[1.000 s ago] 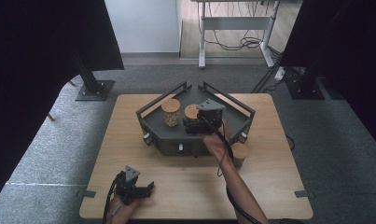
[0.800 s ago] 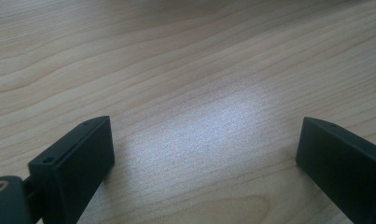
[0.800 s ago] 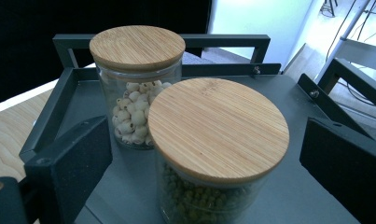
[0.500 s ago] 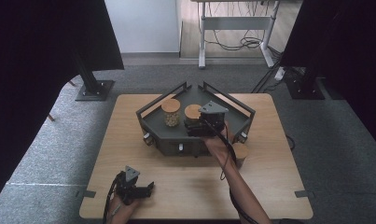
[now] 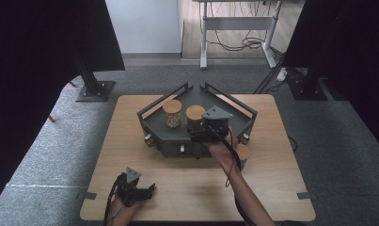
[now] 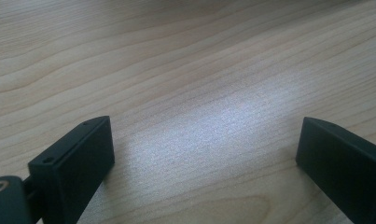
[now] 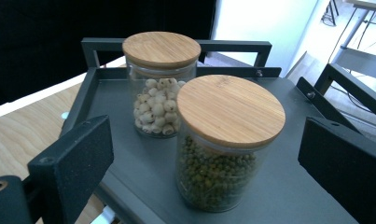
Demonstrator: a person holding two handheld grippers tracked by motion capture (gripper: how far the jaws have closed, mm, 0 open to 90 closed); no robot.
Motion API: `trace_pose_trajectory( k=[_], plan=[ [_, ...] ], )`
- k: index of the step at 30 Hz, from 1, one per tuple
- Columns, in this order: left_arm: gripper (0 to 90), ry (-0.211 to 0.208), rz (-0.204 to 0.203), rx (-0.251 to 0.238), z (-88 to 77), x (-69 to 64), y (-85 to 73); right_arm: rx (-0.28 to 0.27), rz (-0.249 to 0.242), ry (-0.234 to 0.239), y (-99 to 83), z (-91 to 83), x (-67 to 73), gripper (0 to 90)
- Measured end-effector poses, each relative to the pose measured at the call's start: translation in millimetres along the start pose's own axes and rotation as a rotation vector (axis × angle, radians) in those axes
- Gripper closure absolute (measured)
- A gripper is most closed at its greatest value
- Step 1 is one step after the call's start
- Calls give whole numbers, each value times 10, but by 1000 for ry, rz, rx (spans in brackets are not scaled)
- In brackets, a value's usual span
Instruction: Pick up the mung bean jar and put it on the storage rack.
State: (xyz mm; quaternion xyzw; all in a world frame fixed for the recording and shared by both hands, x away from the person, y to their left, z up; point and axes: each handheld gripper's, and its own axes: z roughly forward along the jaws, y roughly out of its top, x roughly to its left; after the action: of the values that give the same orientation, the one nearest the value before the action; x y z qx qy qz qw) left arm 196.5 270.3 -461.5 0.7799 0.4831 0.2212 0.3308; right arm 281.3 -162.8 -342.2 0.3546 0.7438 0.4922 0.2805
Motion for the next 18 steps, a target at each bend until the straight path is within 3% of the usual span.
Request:
trace_pose_trajectory(
  k=[18],
  plan=[
    [38, 0, 0, 0, 1, 0, 0, -16, -26, 6, -96, -216, 68, 32]
  ],
)
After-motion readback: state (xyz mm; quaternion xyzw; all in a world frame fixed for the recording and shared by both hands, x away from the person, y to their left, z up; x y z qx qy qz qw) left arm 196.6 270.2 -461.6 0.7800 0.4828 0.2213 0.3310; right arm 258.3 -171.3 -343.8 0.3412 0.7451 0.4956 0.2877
